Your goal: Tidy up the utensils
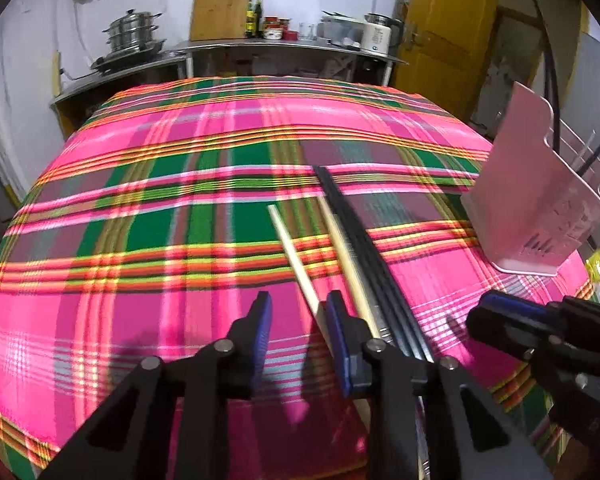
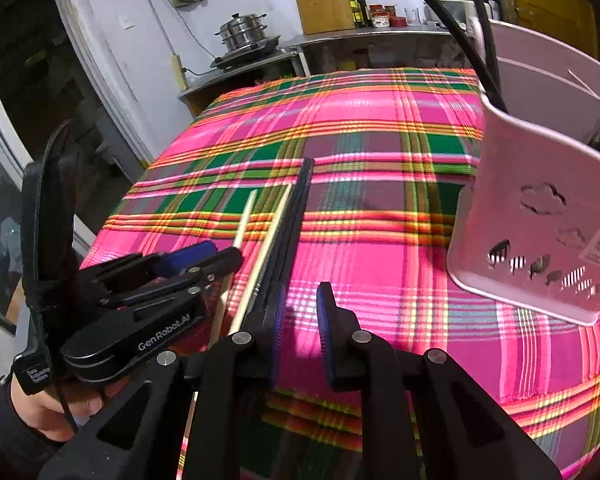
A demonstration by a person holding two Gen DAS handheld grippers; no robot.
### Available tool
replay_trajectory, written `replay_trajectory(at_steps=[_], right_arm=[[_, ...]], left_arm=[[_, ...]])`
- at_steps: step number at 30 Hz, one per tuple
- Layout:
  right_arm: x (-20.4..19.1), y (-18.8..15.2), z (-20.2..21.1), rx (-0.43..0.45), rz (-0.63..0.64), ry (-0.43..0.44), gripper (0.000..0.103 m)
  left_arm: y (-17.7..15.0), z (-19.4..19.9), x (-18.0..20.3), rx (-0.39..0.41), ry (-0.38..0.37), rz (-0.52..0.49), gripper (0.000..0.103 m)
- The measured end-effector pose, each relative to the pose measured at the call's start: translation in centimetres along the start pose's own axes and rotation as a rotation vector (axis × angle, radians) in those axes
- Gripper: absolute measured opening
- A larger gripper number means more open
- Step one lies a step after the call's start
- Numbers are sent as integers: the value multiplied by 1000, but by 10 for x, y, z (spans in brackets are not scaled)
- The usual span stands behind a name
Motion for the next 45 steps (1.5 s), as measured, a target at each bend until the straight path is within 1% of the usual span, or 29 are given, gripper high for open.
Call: replay_trajectory(at_steps=[3, 7, 11, 13, 18, 23, 27, 30, 31, 33, 37, 45], right_arm=[[-7, 8, -3, 7, 8, 13, 17], [-19, 24, -11, 17, 27, 30, 17], [-32, 40, -27, 17, 51, 41, 17], [-38, 48, -37, 9, 56, 46, 17], [-42, 62, -62, -15, 61, 34, 17], [-39, 64, -80, -45, 56, 8, 17], [-36, 62, -90, -70, 55, -16, 17], [-35, 64, -92, -69, 59, -29, 17], [-35, 65, -93, -72, 57, -33, 17], [-35, 67, -97, -84, 57, -41, 17], [-37, 67, -100, -90, 77, -56, 17], [-42, 72, -106, -106, 110, -82, 16]], left_arm=[[-2, 5, -15, 7, 21, 34, 25], [-3, 11, -30, 9, 22, 59, 25], [-2, 13, -43, 10, -23, 98, 25], [-1, 14, -49, 10, -33, 118, 25], [12, 10, -60, 14, -107, 188, 25], [26, -1, -65, 14, -123, 205, 25], [34, -12, -68, 7, -117, 184, 25], [37, -15, -67, 5, -115, 159, 24], [37, -16, -67, 4, -110, 147, 22], [39, -18, -68, -6, -96, 123, 11], [37, -16, -73, -21, -115, 110, 9], [39, -17, -72, -41, -102, 81, 8]])
Point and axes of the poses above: each gripper's, at about its wrist camera, not at the fingertips, and z roughly against the way its jaws point, x to its right, y to its top, the point moved 7 cm from there along -z, roughly the way its jaws point, and after that the axes turned 7 degrees about -y, right-handed, at the moved point
